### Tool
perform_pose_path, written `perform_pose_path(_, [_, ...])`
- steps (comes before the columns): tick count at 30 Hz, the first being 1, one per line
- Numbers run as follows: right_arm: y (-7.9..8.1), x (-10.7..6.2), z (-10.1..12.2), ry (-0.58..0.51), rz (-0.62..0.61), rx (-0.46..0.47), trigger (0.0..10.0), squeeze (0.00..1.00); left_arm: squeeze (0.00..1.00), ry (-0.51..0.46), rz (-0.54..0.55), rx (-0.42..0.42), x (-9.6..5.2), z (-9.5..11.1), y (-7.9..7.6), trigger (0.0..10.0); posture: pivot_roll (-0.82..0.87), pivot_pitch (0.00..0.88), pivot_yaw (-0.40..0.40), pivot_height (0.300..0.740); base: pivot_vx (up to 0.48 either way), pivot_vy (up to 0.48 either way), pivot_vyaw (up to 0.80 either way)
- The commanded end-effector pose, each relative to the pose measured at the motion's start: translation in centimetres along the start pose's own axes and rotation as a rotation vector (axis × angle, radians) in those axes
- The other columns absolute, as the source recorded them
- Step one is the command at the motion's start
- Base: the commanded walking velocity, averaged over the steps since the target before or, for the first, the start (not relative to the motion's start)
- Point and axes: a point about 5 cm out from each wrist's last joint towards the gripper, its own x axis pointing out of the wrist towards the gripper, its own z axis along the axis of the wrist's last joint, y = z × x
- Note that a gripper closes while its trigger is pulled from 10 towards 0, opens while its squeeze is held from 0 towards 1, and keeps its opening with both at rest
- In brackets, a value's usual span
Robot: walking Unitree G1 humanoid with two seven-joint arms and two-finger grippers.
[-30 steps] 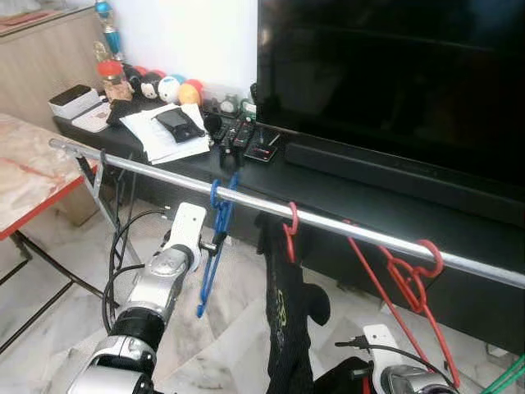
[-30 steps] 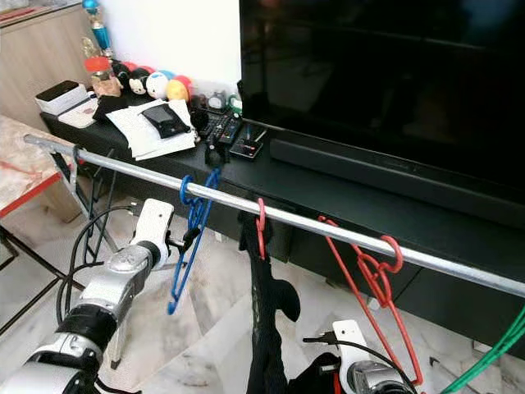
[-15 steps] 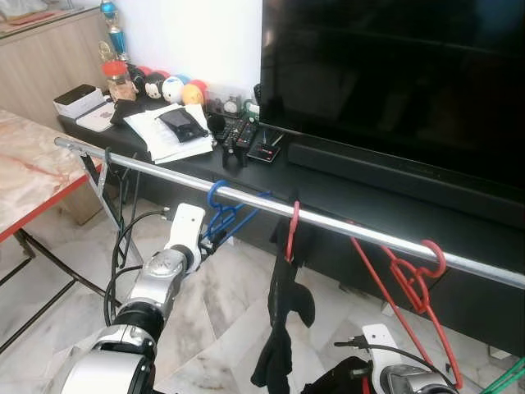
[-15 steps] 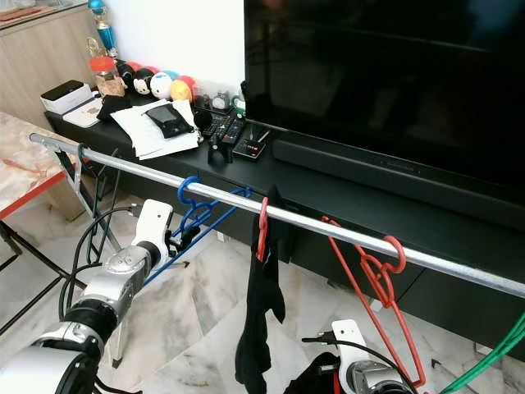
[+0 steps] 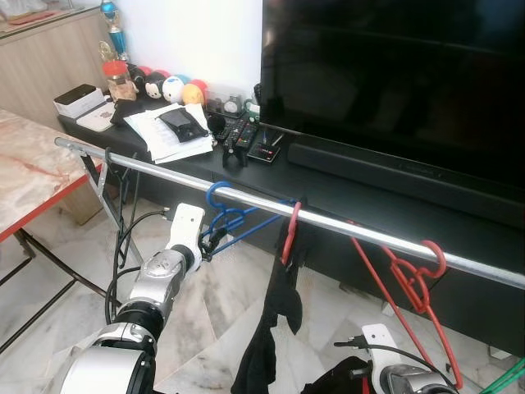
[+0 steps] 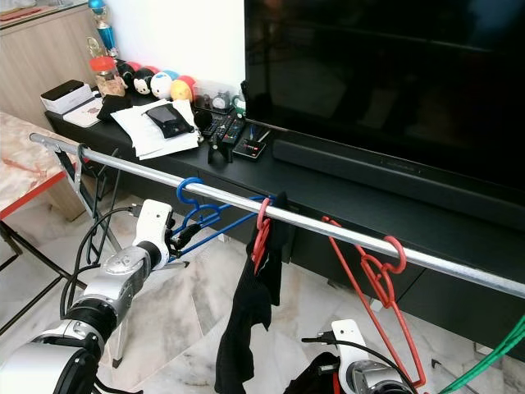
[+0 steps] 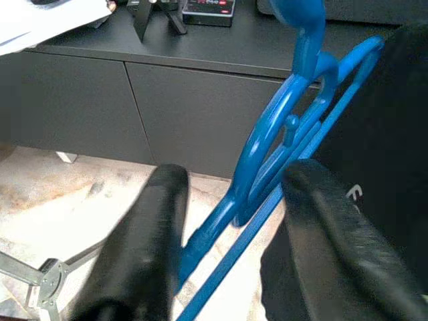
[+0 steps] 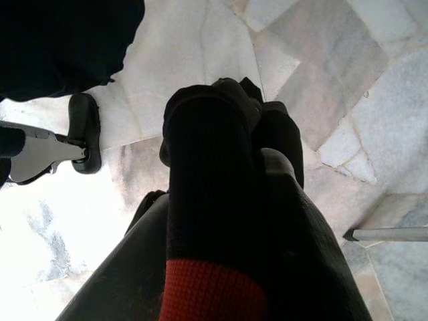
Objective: Hang hanger
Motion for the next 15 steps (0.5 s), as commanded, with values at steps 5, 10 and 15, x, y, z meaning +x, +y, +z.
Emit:
perform_pose_path(5, [-0.09,-0.12,0.80,-0.022,0.000,-0.019,10.0,0.00,0.00,-0.003,-0.017,-0.005,0.12,0.11,-0.03,0.0,-0.08,0.000,-0.004,0.740,0.000,0.000,0.00])
perform_pose_path(10, [-0.11,-0.13,0.81,-0.022,0.000,-0.021,10.0,0.00,0.00,-0.006,-0.027,-0.006,0.14,0.08,-0.14,0.2,-0.08,0.000,-0.005,0.740,0.000,0.000,0.00])
perform_pose_path(15, [-0.12,-0.14,0.82,-0.022,0.001,-0.023,10.0,0.00,0.00,-0.003,-0.027,-0.008,0.14,-0.03,-0.21,10.0,-0.08,0.000,-0.005,0.740,0.000,0.000,0.00])
